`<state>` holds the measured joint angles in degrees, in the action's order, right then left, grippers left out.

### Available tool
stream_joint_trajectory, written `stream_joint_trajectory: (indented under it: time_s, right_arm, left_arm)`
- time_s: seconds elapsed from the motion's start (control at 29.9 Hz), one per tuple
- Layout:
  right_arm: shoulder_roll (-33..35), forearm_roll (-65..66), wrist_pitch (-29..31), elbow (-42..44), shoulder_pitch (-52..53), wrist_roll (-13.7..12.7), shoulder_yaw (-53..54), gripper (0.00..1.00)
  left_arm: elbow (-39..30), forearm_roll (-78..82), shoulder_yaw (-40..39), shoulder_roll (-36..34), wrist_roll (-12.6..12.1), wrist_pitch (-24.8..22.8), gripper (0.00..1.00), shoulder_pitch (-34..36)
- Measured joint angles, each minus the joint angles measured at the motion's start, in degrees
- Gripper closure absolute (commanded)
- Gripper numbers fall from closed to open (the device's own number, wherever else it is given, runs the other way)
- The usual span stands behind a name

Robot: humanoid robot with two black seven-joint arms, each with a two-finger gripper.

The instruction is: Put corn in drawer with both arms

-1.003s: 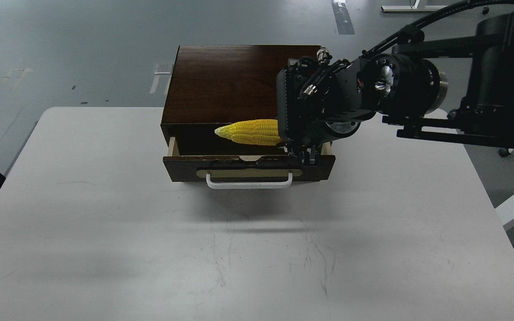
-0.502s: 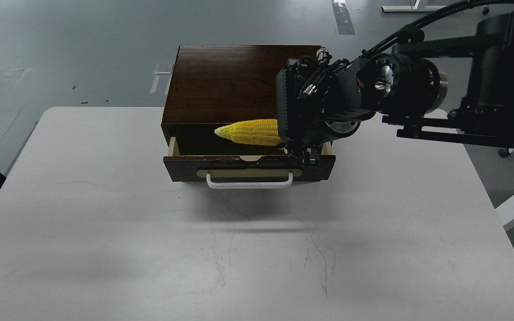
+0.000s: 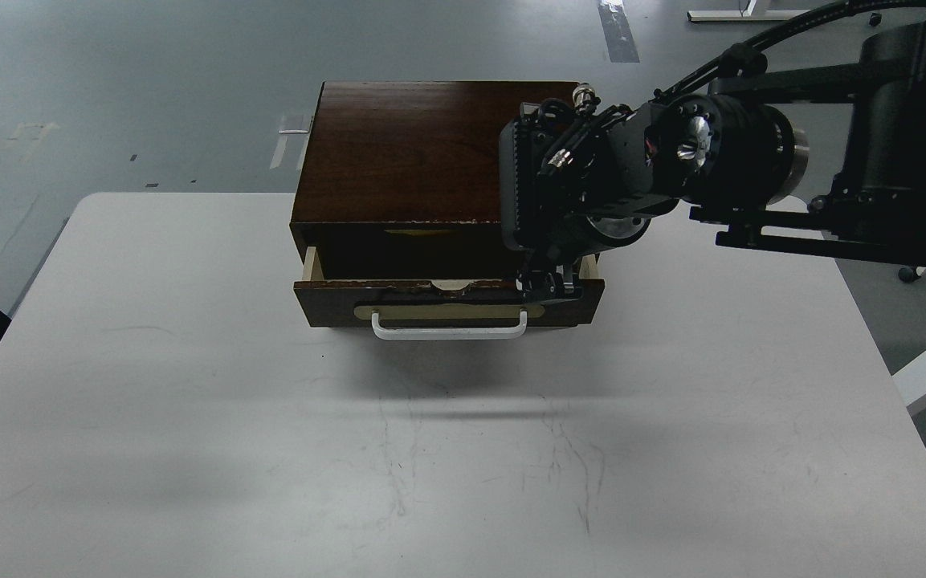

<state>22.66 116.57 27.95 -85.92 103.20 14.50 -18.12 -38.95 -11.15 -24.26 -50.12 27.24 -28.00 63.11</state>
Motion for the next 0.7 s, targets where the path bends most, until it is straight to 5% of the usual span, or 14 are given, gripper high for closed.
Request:
stream_joint_trajectory:
  time_s: [0.33,0.7]
  right_arm:
    - [1.37,-19.84,0.04,6.99,-0.77,-0.02,12.21,0.00]
    - [11.69,-40.95,-1.18,14.96,-5.10,0.06,21.56,0.00]
  left_arm:
    - [0.09,0.12,0.15,0.28,0.00,0.00,0.02,-0.13]
    - [-0.01,0.29,0.23,2.58,-0.03,0.00,0.02,0.04]
